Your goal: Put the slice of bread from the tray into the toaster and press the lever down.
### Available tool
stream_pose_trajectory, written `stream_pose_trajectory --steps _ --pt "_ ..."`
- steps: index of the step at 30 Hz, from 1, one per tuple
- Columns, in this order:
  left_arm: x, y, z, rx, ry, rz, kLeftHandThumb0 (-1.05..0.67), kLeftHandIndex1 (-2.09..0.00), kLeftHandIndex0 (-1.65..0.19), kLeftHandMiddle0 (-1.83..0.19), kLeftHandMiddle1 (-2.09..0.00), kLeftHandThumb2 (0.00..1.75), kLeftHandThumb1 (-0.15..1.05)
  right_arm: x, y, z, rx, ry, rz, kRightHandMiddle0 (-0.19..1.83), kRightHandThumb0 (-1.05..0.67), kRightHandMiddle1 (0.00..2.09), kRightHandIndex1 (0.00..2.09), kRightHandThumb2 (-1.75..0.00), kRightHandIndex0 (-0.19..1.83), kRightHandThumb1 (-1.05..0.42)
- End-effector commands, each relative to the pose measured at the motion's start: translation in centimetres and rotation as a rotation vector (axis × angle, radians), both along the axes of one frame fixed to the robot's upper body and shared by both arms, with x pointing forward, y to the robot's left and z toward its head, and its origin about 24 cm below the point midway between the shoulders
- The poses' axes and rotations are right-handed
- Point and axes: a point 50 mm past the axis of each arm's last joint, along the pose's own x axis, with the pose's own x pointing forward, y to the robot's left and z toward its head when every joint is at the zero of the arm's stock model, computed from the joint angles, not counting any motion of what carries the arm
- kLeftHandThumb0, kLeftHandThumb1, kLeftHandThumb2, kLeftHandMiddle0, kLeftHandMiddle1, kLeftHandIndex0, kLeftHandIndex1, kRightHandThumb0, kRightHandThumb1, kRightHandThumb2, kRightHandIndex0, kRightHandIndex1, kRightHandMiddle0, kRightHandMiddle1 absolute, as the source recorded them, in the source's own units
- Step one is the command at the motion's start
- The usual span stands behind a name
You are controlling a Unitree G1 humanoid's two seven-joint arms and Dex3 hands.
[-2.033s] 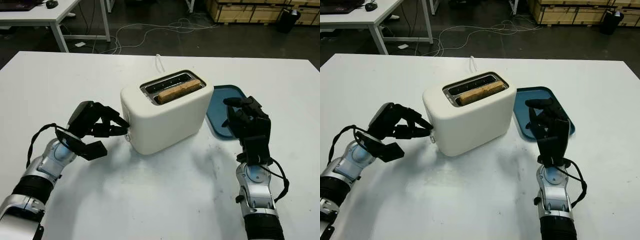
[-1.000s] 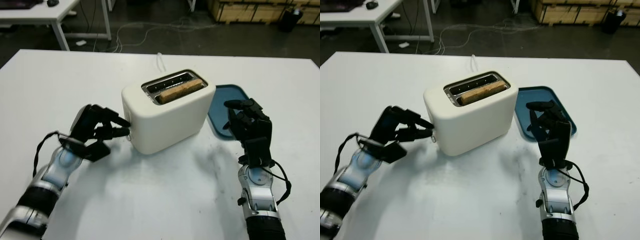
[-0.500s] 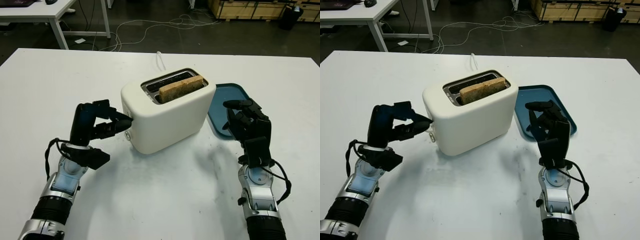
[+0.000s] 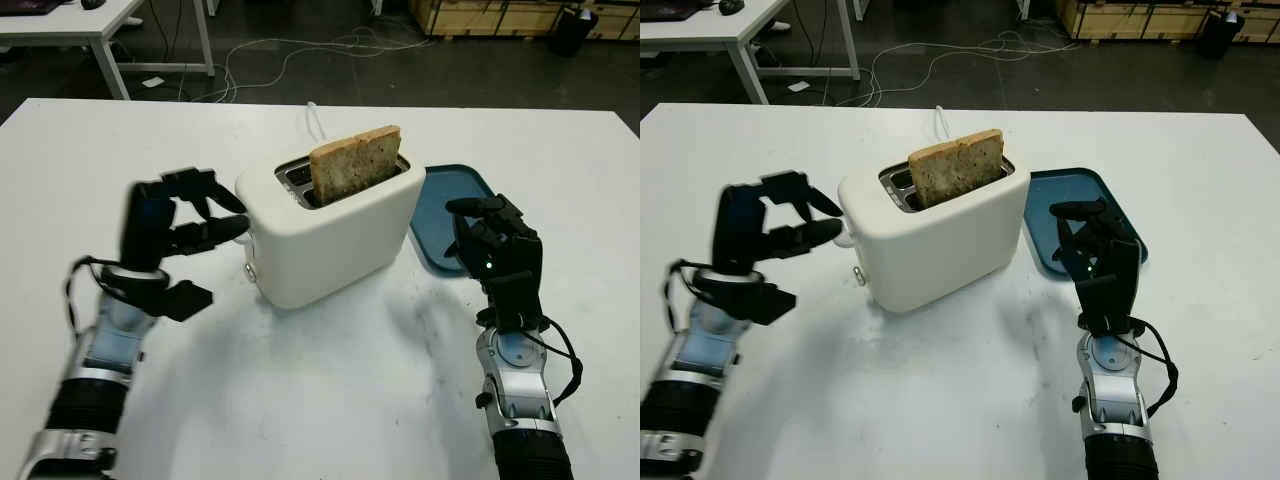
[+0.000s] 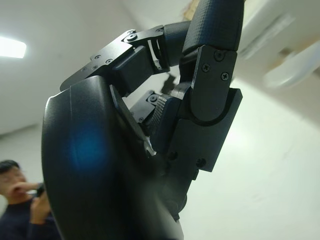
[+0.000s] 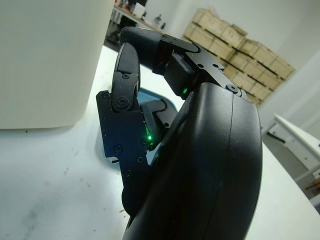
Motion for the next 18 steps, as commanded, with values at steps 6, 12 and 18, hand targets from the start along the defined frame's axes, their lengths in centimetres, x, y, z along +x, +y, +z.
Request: stream_pose_trajectory --steps 6,12,18 --pt "-0.4 1.8 1.7 0.162 0.000 0.073 -0.88 -0.98 -0.90 -1.06 -1.75 0.34 0.92 0.1 -0.1 0.3 0.008 -0.013 0.001 0.74 -0.41 1.31 1.75 -0.38 0.80 -0.92" --pt "-0.7 2.7 3.3 0.418 0.031 0.110 -0.93 -0.96 -0.86 -1.10 -1.75 0.46 0.92 0.1 -0.2 0.3 0.014 -0.016 0.004 0.71 -0.40 1.36 1.75 -0.38 0.80 -0.92" --pt "-0.4 1.6 3.6 0.594 0.089 0.016 -0.96 -0.77 -0.93 -1.07 -1.75 0.46 0.92 0.1 -0.2 0.3 0.007 -0.016 -0.003 0.72 -0.40 1.34 1.75 -0.38 0.80 -0.92"
